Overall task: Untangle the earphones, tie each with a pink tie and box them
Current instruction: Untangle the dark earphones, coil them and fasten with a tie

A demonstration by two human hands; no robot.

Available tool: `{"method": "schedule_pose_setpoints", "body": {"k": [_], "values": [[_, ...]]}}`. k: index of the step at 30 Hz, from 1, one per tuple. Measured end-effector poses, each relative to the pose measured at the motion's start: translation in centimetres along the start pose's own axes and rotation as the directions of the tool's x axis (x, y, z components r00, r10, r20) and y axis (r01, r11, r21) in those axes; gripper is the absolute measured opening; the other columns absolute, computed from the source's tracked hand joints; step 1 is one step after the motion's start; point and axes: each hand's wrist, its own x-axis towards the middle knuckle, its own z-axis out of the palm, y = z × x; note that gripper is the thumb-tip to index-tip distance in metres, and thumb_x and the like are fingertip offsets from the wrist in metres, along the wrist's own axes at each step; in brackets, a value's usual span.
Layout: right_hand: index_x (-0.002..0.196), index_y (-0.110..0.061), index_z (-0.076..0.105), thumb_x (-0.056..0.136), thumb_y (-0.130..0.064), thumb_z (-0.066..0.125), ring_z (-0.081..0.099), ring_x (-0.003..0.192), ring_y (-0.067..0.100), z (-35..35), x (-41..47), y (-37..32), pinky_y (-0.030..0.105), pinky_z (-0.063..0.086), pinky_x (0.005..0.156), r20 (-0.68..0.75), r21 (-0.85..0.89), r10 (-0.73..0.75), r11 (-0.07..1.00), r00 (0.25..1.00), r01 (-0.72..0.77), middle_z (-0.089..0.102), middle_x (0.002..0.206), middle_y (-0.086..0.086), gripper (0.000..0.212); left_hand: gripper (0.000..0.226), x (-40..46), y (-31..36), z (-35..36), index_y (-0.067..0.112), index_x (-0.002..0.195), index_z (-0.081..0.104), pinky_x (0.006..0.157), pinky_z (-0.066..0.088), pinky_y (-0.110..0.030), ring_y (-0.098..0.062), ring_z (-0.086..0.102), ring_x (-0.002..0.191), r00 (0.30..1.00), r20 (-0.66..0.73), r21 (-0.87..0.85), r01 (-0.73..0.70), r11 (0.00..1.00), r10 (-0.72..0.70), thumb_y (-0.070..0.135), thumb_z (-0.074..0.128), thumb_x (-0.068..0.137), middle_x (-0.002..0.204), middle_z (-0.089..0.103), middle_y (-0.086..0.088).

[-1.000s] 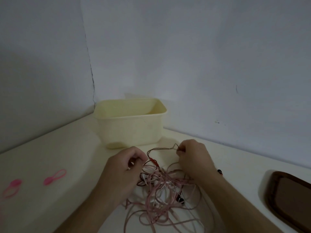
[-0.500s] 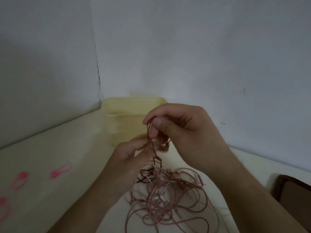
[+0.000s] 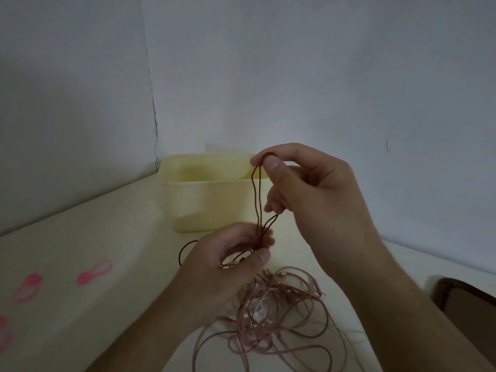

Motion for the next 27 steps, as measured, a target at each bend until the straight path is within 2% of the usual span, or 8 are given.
{"method": "schedule_pose_setpoints", "body": {"k": [4, 6, 10, 13, 17, 20, 22, 27], "values": [[0.081, -0.018, 0.079, 0.102, -0.032, 0.069, 0.043, 0.052, 0.036, 0.2, 0.1, 0.4, 0.051, 0.047, 0.054, -0.020, -0.089, 0.011, 0.996, 1.000, -0.013, 0.048, 0.055, 0.017, 0.027, 0.027, -0.2, 0.8, 0.2, 0.019, 0.118, 0.077, 0.102, 0.052, -0.031, -0.017, 0.070, 0.119, 0.988, -0.038, -0.061, -0.150, 0.987, 0.148, 0.012, 0.075, 0.092, 0.120, 0.077, -0.001], [0.080, -0.019, 0.079, 0.101, -0.034, 0.069, 0.035, 0.049, 0.031, 0.5, 0.0, 0.5, 0.040, 0.037, 0.049, 0.015, -0.126, 0.013, 0.992, 1.000, -0.011, 0.045, 0.056, 0.016, 0.028, 0.017, -0.4, 1.3, 0.1, 0.014, 0.104, 0.081, 0.092, 0.054, -0.023, -0.012, 0.073, 0.109, 0.985, -0.078, -0.103, -0.165, 0.981, 0.157, 0.017, 0.071, 0.091, 0.110, 0.080, -0.003], [0.080, -0.019, 0.079, 0.099, -0.030, 0.073, 0.029, 0.046, 0.010, 0.2, 0.1, 0.6, 0.019, 0.029, 0.047, 0.046, -0.223, 0.000, 0.975, 0.999, 0.011, 0.037, 0.052, 0.000, 0.023, 0.020, -0.1, 1.0, -0.8, 0.011, 0.082, 0.072, 0.101, 0.051, -0.041, -0.030, 0.071, 0.106, 0.991, -0.089, -0.269, -0.118, 0.956, 0.097, 0.024, 0.063, 0.095, 0.097, 0.077, -0.012], [0.082, -0.026, 0.078, 0.096, -0.012, 0.075, 0.028, 0.045, 0.008, -0.8, 0.5, 0.5, 0.015, 0.029, 0.048, 0.065, -0.345, -0.009, 0.938, 0.998, 0.031, 0.031, 0.050, -0.011, 0.020, 0.027, 0.2, 1.1, -2.0, 0.009, 0.075, 0.054, 0.084, 0.055, -0.039, -0.030, 0.052, 0.066, 0.990, -0.131, -0.483, -0.116, 0.868, 0.059, 0.021, 0.055, 0.099, 0.064, 0.046, -0.012], [0.078, -0.023, 0.077, 0.093, 0.007, 0.067, 0.031, 0.041, 0.008, -2.0, 0.6, 0.4, 0.015, 0.028, 0.043, -0.127, -0.358, -0.095, 0.933, 0.987, 0.044, 0.039, 0.047, -0.008, 0.035, 0.032, 0.2, 1.1, -3.0, 0.011, 0.064, 0.050, 0.057, 0.045, -0.034, -0.019, 0.025, 0.049, 0.982, -0.178, -0.427, -0.134, 0.894, 0.062, 0.024, 0.070, 0.086, 0.057, 0.022, -0.003], [0.083, -0.021, 0.076, 0.095, 0.002, 0.063, 0.030, 0.045, 0.011, -2.0, 0.4, -0.2, 0.020, 0.028, 0.044, -0.284, -0.288, -0.160, 0.955, 0.945, 0.076, 0.043, 0.056, 0.017, 0.030, 0.034, 0.3, 1.0, -3.0, 0.013, 0.058, 0.053, 0.053, 0.040, -0.032, -0.019, 0.024, 0.048, 0.978, -0.198, -0.314, -0.129, 0.941, 0.068, 0.024, 0.074, 0.083, 0.054, 0.023, 0.000], [0.087, -0.022, 0.076, 0.097, -0.003, 0.062, 0.029, 0.044, 0.015, -2.2, 0.3, -0.3, 0.024, 0.026, 0.043, -0.345, -0.257, -0.147, 0.965, 0.927, 0.057, 0.045, 0.058, 0.024, 0.025, 0.036, 0.3, 0.9, -3.1, 0.012, 0.059, 0.051, 0.051, 0.038, -0.030, -0.020, 0.022, 0.050, 0.980, -0.190, -0.298, -0.111, 0.948, 0.055, 0.023, 0.075, 0.084, 0.055, 0.023, -0.001], [0.085, -0.019, 0.073, 0.094, -0.006, 0.058, 0.024, 0.043, 0.015, -3.2, 0.5, -0.1, 0.026, 0.023, 0.048, -0.488, -0.113, -0.071, 0.993, 0.870, 0.018, 0.034, 0.046, -0.003, 0.022, 0.039, 0.5, 0.6, -4.4, -0.001, 0.067, 0.051, 0.052, 0.016, -0.029, -0.015, 0.017, 0.052, 0.982, -0.190, -0.348, -0.074, 0.935, 0.007, 0.030, 0.072, 0.080, 0.060, 0.021, -0.002]]}}
